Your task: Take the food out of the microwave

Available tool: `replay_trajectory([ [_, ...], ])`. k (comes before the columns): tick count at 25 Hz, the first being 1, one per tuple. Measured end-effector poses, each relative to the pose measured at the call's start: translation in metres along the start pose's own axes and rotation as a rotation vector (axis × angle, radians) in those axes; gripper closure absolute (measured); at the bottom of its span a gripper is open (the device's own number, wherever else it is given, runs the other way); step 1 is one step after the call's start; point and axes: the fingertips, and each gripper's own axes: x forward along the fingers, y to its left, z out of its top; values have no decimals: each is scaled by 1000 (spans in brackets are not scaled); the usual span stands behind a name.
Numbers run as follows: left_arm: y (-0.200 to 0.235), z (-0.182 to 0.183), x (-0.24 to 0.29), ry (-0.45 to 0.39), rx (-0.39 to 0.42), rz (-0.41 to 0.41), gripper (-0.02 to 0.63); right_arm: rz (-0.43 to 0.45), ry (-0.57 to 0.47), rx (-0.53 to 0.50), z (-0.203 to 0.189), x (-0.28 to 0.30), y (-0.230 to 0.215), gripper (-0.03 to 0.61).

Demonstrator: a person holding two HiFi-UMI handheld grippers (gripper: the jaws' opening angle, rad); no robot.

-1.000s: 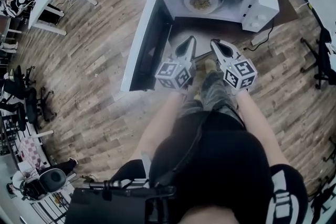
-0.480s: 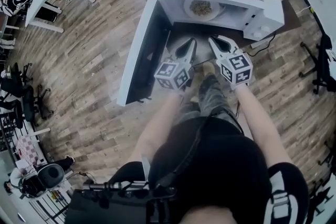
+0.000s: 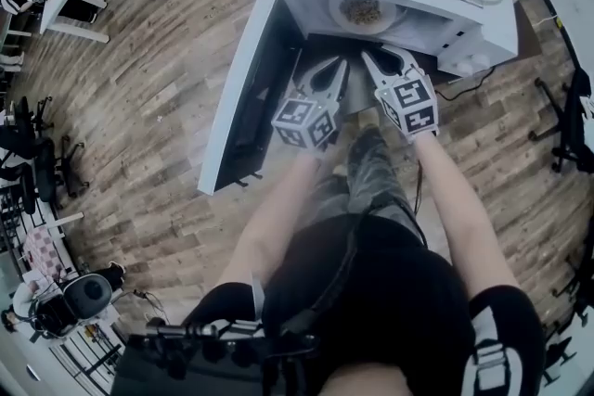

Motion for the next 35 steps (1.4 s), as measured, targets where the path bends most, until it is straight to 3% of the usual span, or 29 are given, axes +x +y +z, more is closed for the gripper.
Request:
replay_trajectory([
  [3,4,0,4,-2,-2,3,606,-15,16,-108,4,7,-1,468],
  [8,11,-3,14,3,-19,22,606,-25,65,-232,4,20,-5,465],
  [11,15,-5,18,6,-21,30,606,-32,111,-306,1,28,-6,390],
  [16,23,-6,21,-2,-27,60,606,-30,164,-464,-1,40,-5,391],
  [24,29,-8,24,6,-34,80,606,-29,219,-508,-3,55,-16,393],
  [28,31,-9,26,7,-41,88,606,-36,201,-513,-1,56,-20,449],
  [35,33,-14,31,12,-127,90,572,-39,170,-604,-2,50,-14,476],
])
